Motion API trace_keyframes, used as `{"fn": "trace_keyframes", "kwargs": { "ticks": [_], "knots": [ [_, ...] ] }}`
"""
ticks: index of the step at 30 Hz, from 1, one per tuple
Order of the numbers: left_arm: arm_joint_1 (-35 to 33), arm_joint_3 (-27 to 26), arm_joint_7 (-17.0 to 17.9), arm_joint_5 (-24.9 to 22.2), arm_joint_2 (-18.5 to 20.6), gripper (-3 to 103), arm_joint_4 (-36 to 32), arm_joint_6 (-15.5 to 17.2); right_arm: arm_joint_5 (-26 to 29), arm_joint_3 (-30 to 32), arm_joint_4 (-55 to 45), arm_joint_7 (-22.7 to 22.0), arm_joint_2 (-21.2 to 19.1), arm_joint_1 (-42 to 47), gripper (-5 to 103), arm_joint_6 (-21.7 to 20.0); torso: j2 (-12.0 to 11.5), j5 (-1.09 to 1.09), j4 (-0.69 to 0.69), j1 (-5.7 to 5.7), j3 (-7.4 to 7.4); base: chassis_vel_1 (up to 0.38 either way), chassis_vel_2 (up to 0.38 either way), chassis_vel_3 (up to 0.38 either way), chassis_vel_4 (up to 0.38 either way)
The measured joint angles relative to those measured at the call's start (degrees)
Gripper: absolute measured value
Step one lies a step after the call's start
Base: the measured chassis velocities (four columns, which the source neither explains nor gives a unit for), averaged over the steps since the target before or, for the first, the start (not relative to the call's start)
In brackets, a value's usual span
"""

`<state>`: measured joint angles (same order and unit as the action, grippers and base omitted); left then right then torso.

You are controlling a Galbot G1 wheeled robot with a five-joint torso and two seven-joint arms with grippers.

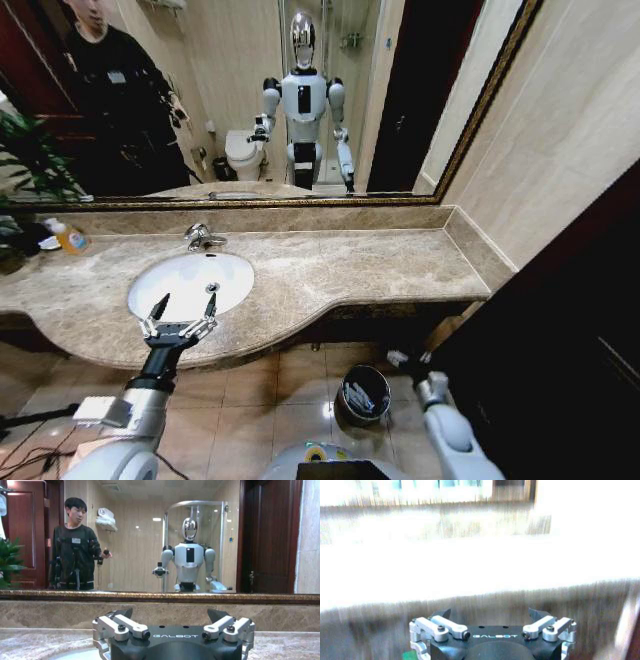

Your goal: Pick up the trash from the sink and place it in the trash bin.

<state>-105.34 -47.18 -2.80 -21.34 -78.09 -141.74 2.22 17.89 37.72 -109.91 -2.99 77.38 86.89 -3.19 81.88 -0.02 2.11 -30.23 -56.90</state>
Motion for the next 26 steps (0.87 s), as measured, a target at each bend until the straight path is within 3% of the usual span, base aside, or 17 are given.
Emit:
{"fn": "trace_keyframes", "kwargs": {
  "ticks": [2, 5, 13, 21, 26],
  "knots": [
    [0.0, 0.0, 0.0, 0.0, 0.0, 100, -0.01, 0.0, 0.99, 1.58, -7.36, -0.56, 0.42, 0.38, 100, -3.22, 0.0, 0.01, 0.0, 0.0, 0.0, 0.0, 0.0, 0.0, 0.0],
    [0.0, 0.0, 0.0, 0.0, 0.0, 100, 0.0, 0.0, 1.27, 2.55, -10.99, -0.67, 0.4, 0.31, 100, -4.54, 0.0, 0.0, 0.0, 0.0, 0.0, 0.0, 0.0, 0.0, 0.0],
    [0.0, 0.0, 0.0, 0.0, 0.0, 100, 0.0, 0.0, 1.49, 2.58, -16.84, -0.92, -0.55, 0.31, 100, -4.27, 0.0, 0.02, 0.0, 0.0, 0.0, 0.0, 0.0, 0.0, 0.0],
    [0.0, 0.0, 0.0, 0.0, 0.0, 100, 0.0, 0.0, 2.15, 1.66, -17.84, 4.52, -0.43, 0.78, 100, -0.24, 0.0, 0.02, 0.0, 0.0, 0.0, 0.0, 0.0, 0.0, 0.0],
    [0.0, 0.0, 0.0, 0.0, 0.0, 100, 0.0, 0.0, 2.94, 2.92, -17.27, 10.83, -0.76, 0.81, 100, 2.25, 0.0, 0.02, 0.0, 0.0, 0.0, 0.0, 0.0, 0.0, 0.0]
  ]
}}
